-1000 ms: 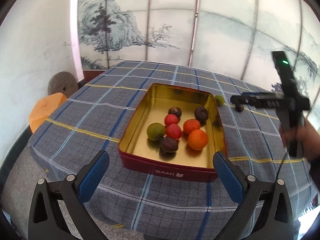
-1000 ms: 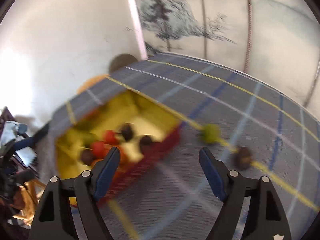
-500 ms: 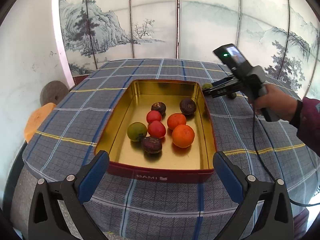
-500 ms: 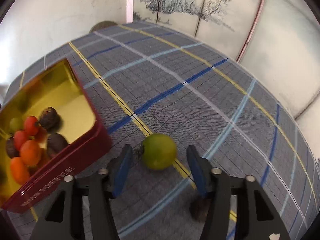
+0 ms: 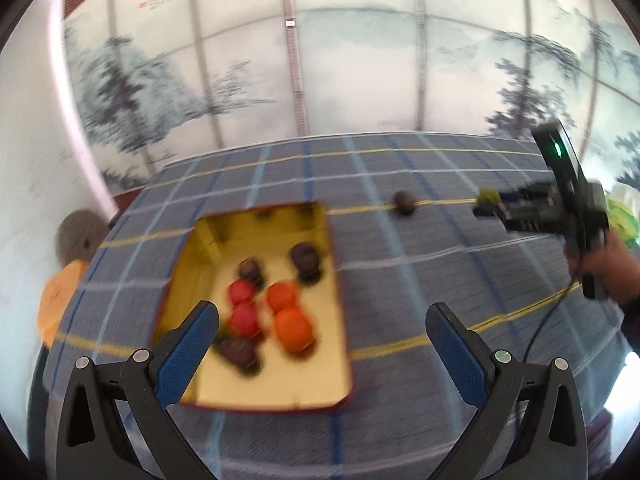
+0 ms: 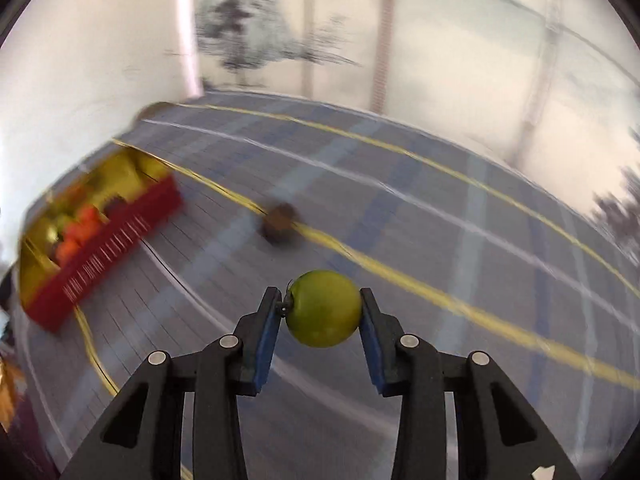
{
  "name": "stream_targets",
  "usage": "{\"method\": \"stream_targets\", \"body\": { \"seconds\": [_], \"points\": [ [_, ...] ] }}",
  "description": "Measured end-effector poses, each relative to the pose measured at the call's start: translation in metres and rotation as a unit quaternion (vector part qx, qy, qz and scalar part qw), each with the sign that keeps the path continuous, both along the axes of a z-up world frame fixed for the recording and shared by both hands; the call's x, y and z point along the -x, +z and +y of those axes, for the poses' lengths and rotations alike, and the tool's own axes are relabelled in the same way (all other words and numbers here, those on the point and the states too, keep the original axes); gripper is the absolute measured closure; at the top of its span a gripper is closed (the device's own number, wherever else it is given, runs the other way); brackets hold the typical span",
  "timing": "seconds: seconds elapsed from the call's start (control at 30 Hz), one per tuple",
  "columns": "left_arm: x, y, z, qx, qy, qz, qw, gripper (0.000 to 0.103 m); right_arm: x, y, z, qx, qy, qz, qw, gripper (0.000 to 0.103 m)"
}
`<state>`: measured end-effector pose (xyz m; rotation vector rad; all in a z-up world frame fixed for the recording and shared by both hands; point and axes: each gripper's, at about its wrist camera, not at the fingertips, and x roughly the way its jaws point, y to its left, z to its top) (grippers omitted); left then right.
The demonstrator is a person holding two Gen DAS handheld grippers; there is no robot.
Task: Organize fruits
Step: 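Reach the right tool to the table and grasp a green lime, then grasp the last brown fruit with the left tool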
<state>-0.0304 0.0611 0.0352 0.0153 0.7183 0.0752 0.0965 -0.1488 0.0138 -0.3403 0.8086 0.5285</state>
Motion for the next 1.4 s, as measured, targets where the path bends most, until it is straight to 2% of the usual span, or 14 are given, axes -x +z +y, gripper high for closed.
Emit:
{"method": "stream_targets", "body": {
  "seconds": [0.07,0.17,0.3,0.43,0.57,0.7,0.83,0.87,0.93,0.97,1.0,1.17,1.27,1.4],
  "points": [
    [-0.021,0.005,-0.012,0.021,-0.032,0.008,0.9992,0.0,0.005,-0.007,-0.033,-0.002,-0.032,0.01,0.999,0.067],
    [-0.056,0.011,-0.035,0.014,-0.053,-0.002,0.9985,0.0,0.009,-0.014,-0.064,-0.002,-0.062,0.014,0.998,0.067],
    [-0.112,0.009,-0.062,0.016,-0.093,0.025,0.9952,0.0,0.008,-0.022,-0.086,-0.025,-0.082,0.022,0.996,0.067],
    [-0.177,-0.004,-0.072,-0.001,-0.064,0.043,0.997,0.0,0.005,-0.029,-0.099,-0.051,-0.086,0.037,0.994,0.066],
    [-0.221,-0.028,-0.071,-0.006,-0.045,0.074,0.9962,0.002,0.007,-0.026,-0.102,-0.067,-0.076,0.035,0.994,0.066],
    [-0.252,-0.057,-0.072,-0.023,-0.032,0.113,0.9928,0.015,0.01,-0.024,-0.097,-0.069,-0.061,0.031,0.995,0.066],
    [-0.274,-0.083,-0.068,-0.007,-0.014,0.141,0.9898,0.02,0.011,-0.024,-0.097,-0.078,-0.056,0.034,0.995,0.066],
    [-0.277,-0.088,-0.067,-0.003,-0.011,0.146,0.9892,0.022,0.011,-0.024,-0.098,-0.081,-0.055,0.036,0.994,0.066],
    [-0.283,-0.099,-0.067,0.006,-0.011,0.159,0.9872,0.037,0.011,-0.024,-0.098,-0.083,-0.055,0.037,0.994,0.066],
    [-0.283,-0.099,-0.065,0.026,-0.014,0.147,0.9887,0.045,0.011,-0.024,-0.098,-0.083,-0.055,0.037,0.994,0.066],
    [-0.283,-0.099,-0.064,0.045,-0.017,0.144,0.9884,0.062,0.011,-0.025,-0.098,-0.083,-0.055,0.038,0.994,0.066],
    [-0.263,-0.089,-0.079,0.035,-0.009,0.14,0.9895,0.065,0.006,-0.028,-0.1,-0.082,-0.064,0.05,0.993,0.066],
    [-0.227,-0.072,-0.094,0.009,-0.011,0.117,0.9931,0.065,0.002,-0.031,-0.101,-0.083,-0.071,0.059,0.992,0.066],
    [-0.177,-0.05,-0.101,0.015,-0.003,0.09,0.9959,0.065,-0.001,-0.033,-0.1,-0.078,-0.075,0.063,0.992,0.065]
  ]
}}
